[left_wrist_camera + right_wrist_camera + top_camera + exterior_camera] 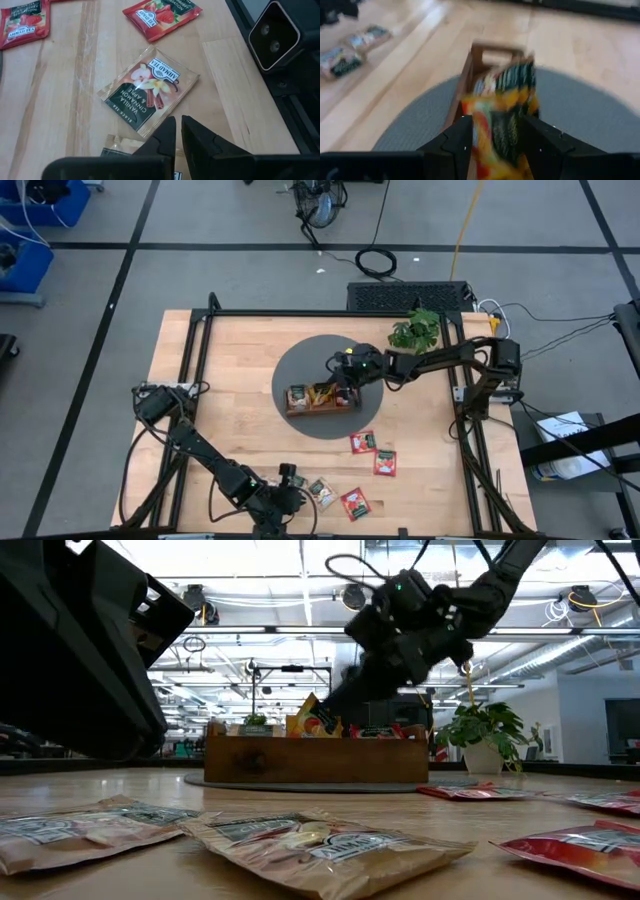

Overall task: Pick & Place Tea
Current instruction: Put the mango tea sachet into the middle compartment of the wooden organizer

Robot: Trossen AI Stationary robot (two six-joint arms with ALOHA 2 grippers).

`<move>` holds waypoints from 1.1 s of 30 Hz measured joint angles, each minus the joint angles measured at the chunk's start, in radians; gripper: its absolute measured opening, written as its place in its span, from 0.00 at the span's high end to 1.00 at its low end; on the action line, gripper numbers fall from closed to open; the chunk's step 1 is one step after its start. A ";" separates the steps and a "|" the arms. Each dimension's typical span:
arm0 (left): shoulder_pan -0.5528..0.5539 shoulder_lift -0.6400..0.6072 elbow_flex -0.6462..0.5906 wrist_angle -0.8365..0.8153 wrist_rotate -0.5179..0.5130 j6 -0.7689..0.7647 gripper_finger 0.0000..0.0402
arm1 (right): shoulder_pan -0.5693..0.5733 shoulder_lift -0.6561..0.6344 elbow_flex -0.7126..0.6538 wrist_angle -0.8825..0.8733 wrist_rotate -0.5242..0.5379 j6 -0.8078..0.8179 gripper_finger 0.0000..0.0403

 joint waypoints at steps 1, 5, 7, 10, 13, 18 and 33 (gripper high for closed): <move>0.000 0.000 0.000 -0.004 0.000 -0.002 0.91 | 0.000 0.011 -0.002 -0.003 0.000 0.001 0.63; -0.001 0.000 0.000 -0.004 0.000 -0.003 0.91 | 0.000 0.041 -0.002 0.007 0.000 0.004 0.64; -0.001 0.000 0.000 -0.004 0.000 -0.003 0.91 | 0.002 0.052 -0.001 0.007 0.000 0.004 0.65; -0.001 0.000 0.000 -0.004 0.000 -0.003 0.91 | 0.013 0.056 -0.002 0.007 0.002 0.003 0.68; -0.001 0.000 0.000 -0.003 0.000 -0.002 0.91 | 0.027 0.054 -0.001 0.025 0.002 0.001 0.71; -0.001 0.000 0.000 -0.004 -0.001 0.001 0.91 | 0.041 0.055 0.024 -0.004 0.006 0.019 0.83; -0.001 0.000 0.000 -0.004 -0.001 0.000 0.91 | 0.135 0.054 0.510 -0.844 0.245 -0.083 1.00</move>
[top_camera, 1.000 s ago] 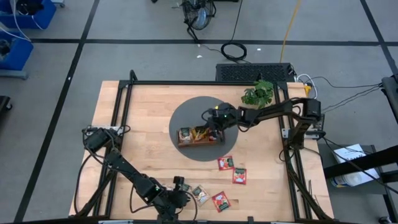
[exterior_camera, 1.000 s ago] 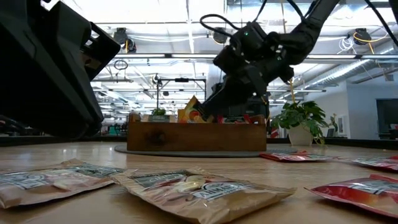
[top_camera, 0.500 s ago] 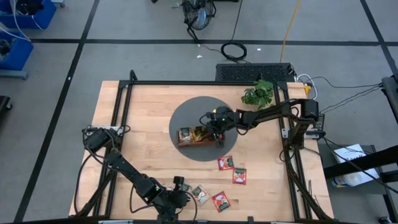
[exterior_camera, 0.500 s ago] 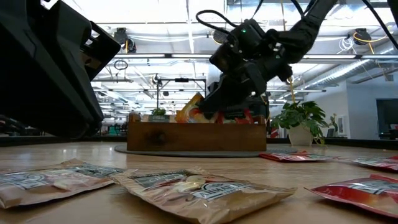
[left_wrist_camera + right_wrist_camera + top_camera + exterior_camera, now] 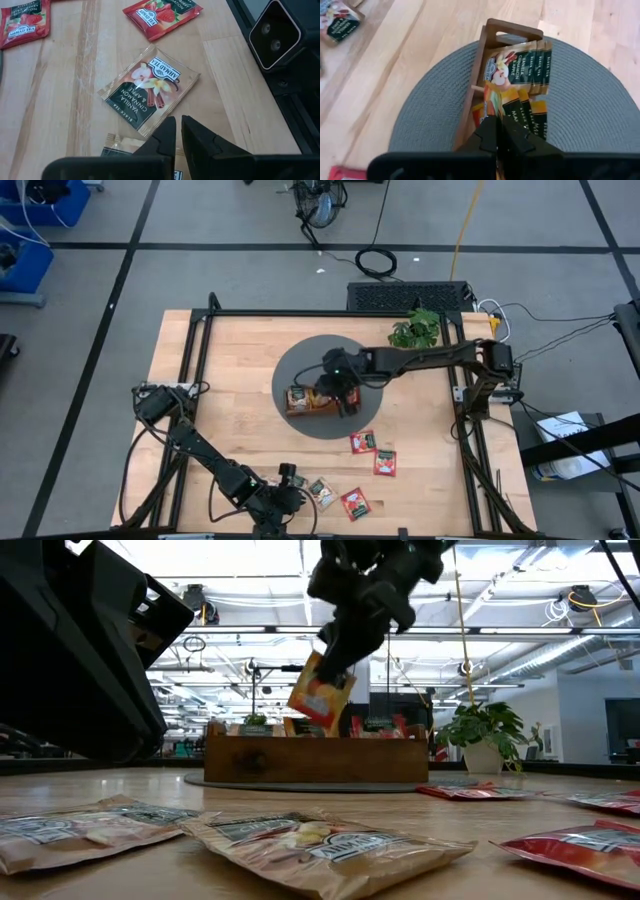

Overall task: Pick & Place Tea
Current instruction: Put the mango tea sachet into the middle compartment of the wooden organizer

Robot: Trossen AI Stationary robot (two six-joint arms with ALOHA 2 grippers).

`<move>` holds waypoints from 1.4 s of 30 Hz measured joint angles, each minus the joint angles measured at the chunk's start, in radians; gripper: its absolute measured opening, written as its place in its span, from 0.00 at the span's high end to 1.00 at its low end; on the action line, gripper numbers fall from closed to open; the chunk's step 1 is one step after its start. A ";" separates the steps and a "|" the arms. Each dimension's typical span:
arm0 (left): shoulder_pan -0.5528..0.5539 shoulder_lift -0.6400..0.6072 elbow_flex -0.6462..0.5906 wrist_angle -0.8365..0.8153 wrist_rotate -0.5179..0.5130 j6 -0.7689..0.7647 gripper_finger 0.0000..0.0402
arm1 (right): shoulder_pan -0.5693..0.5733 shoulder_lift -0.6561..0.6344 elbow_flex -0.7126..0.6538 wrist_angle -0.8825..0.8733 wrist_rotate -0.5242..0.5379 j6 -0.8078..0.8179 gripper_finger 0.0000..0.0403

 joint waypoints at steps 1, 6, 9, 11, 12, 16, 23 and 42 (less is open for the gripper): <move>0.000 0.000 0.000 0.000 0.000 0.000 0.91 | 0.000 0.000 0.017 -0.026 0.000 0.000 1.00; 0.000 0.000 0.000 0.001 0.000 -0.001 0.91 | 0.002 0.013 0.038 -0.053 -0.003 -0.009 1.00; 0.000 0.000 0.000 0.002 0.000 -0.001 0.91 | 0.002 0.041 0.038 -0.088 -0.001 -0.010 1.00; 0.002 0.000 0.000 0.003 -0.004 -0.001 0.91 | 0.004 0.071 0.053 -0.096 0.000 -0.007 1.00; 0.002 0.000 0.000 0.004 -0.007 0.000 0.91 | 0.006 0.088 0.064 -0.115 0.002 -0.009 1.00; 0.007 0.000 0.000 0.007 -0.008 0.001 0.91 | 0.016 0.154 0.122 -0.148 0.052 -0.031 1.00; 0.008 0.000 0.000 -0.004 -0.008 -0.003 0.91 | 0.016 0.235 0.188 -0.191 0.053 -0.064 1.00; 0.006 0.000 0.000 -0.009 -0.008 -0.019 0.91 | 0.017 0.246 0.172 -0.090 0.050 -0.064 0.72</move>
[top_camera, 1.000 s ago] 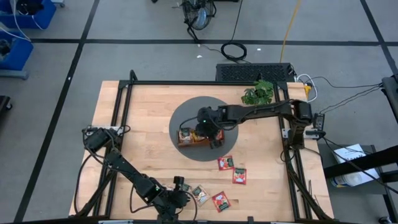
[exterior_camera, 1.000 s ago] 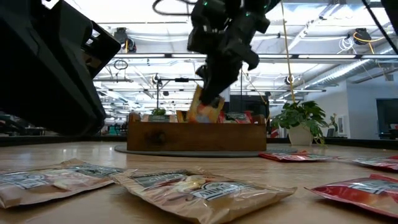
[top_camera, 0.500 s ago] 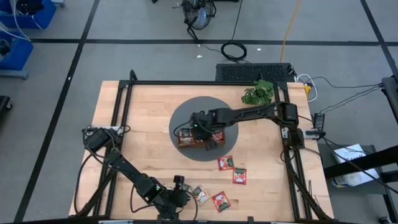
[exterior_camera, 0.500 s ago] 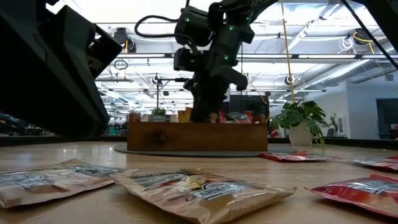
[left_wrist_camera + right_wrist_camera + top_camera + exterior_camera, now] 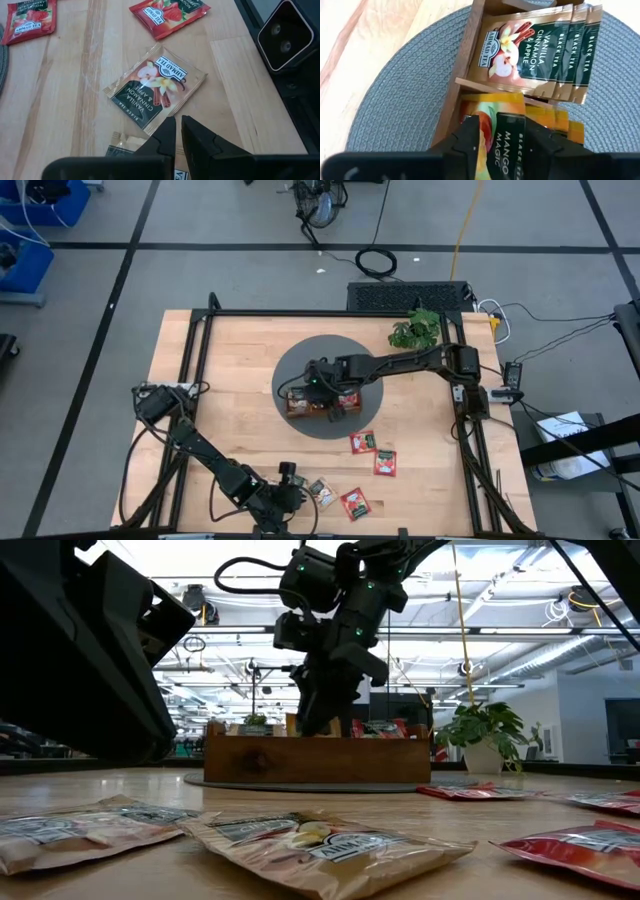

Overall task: Pick & Place Tea
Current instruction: Put the mango tea sachet into the middle compartment of the wooden organizer, then adjust the wooden organizer

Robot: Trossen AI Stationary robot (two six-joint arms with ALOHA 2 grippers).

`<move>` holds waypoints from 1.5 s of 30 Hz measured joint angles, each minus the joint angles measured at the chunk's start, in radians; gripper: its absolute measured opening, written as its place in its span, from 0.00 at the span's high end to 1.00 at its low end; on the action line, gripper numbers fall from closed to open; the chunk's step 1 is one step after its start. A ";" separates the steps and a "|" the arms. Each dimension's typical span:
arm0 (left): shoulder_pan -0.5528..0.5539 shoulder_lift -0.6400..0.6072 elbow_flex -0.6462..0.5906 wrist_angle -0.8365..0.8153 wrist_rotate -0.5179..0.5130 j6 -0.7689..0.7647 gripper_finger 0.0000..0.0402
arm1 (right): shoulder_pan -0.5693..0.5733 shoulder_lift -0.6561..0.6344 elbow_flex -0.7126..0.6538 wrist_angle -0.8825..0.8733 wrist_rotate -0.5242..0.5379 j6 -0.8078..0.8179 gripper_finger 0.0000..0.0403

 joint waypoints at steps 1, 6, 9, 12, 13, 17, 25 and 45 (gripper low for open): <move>0.000 0.000 0.000 -0.001 0.000 0.000 0.91 | 0.000 0.000 0.000 0.002 0.000 0.001 0.71; 0.000 0.000 0.000 -0.006 0.000 0.016 0.91 | 0.000 0.000 0.000 -0.001 0.001 0.038 0.65; 0.000 0.000 0.000 -0.007 0.000 0.017 0.91 | 0.000 -0.006 0.000 -0.007 0.013 0.045 0.63; 0.000 0.000 0.000 -0.007 0.000 0.021 0.91 | 0.000 -0.033 -0.002 -0.012 0.059 0.041 0.62; 0.000 0.000 0.000 -0.010 0.000 0.022 0.91 | 0.000 -0.048 -0.002 -0.011 0.068 0.040 0.62; 0.000 0.000 0.000 -0.012 0.000 0.024 0.91 | 0.000 -0.126 -0.005 -0.018 0.077 0.041 0.64; -0.002 0.000 0.000 -0.017 -0.013 -0.001 0.91 | 0.035 -0.446 -0.413 0.365 -0.026 0.100 0.82; 0.039 -0.198 -0.011 -1.107 -0.468 -1.170 0.91 | -0.035 -0.876 -1.300 1.256 0.287 0.508 1.00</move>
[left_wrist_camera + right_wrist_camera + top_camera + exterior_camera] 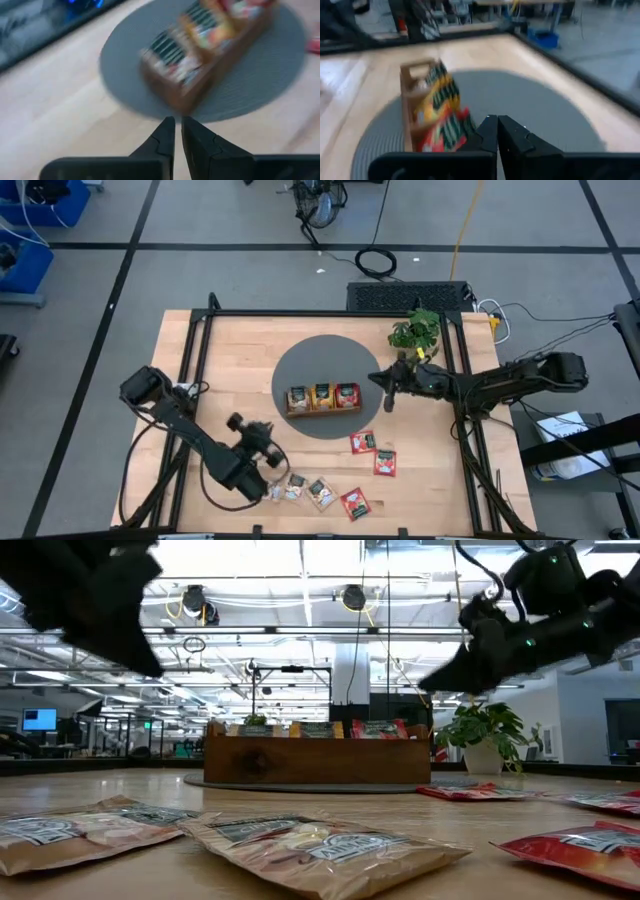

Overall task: Pick & Place Tea
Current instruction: Adjust the wooden organizer

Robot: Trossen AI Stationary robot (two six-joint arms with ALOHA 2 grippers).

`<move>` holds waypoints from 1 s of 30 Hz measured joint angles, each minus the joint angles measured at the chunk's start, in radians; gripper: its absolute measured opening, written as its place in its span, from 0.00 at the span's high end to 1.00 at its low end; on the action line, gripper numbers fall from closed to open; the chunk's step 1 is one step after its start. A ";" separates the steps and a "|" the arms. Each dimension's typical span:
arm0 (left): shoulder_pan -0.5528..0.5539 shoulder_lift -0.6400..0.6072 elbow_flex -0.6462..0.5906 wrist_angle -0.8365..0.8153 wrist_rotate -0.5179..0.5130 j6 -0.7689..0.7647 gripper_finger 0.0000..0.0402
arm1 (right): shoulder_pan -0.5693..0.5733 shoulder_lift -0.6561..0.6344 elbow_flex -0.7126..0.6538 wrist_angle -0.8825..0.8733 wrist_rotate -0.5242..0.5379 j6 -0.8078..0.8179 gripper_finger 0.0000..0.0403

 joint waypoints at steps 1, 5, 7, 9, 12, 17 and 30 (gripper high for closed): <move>0.004 0.000 -0.013 -0.021 0.017 -0.068 0.91 | -0.005 0.002 -0.011 -0.004 -0.002 0.016 0.99; 0.034 0.002 -0.094 0.085 0.071 -0.115 0.91 | -0.007 0.031 -0.038 -0.009 -0.009 0.053 1.00; 0.059 0.002 -0.128 0.147 0.099 -0.110 0.91 | -0.007 0.050 -0.041 -0.006 -0.030 0.062 1.00; 0.093 0.002 -0.158 0.201 0.129 -0.094 0.91 | -0.006 0.063 -0.041 0.006 -0.031 0.079 1.00; 0.151 0.002 -0.188 0.317 0.160 -0.001 0.91 | -0.007 0.096 -0.041 -0.004 -0.038 0.098 1.00; 0.264 0.002 -0.202 0.415 0.225 0.141 0.91 | -0.006 0.168 -0.041 0.011 -0.079 0.136 1.00; 0.414 0.002 -0.202 0.585 0.296 0.432 0.91 | 0.022 0.345 -0.039 0.143 -0.091 0.192 1.00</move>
